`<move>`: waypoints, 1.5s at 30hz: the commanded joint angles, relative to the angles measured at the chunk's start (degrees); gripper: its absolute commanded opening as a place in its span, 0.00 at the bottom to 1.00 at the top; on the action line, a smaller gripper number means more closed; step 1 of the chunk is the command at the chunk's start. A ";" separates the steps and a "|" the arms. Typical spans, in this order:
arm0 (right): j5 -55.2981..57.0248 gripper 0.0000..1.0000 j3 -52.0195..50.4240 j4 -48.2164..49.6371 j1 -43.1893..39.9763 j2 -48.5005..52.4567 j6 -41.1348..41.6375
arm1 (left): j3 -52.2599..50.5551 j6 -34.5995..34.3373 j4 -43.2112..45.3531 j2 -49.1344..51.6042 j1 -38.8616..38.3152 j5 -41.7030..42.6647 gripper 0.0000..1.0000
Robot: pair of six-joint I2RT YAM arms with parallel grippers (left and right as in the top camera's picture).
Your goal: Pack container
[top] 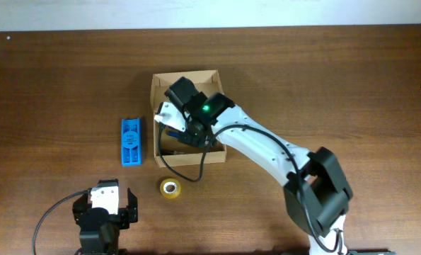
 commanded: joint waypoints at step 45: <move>-0.74 0.99 -21.44 -10.36 0.22 -50.60 26.45 | -0.37 0.46 0.11 -0.33 0.20 -0.44 1.00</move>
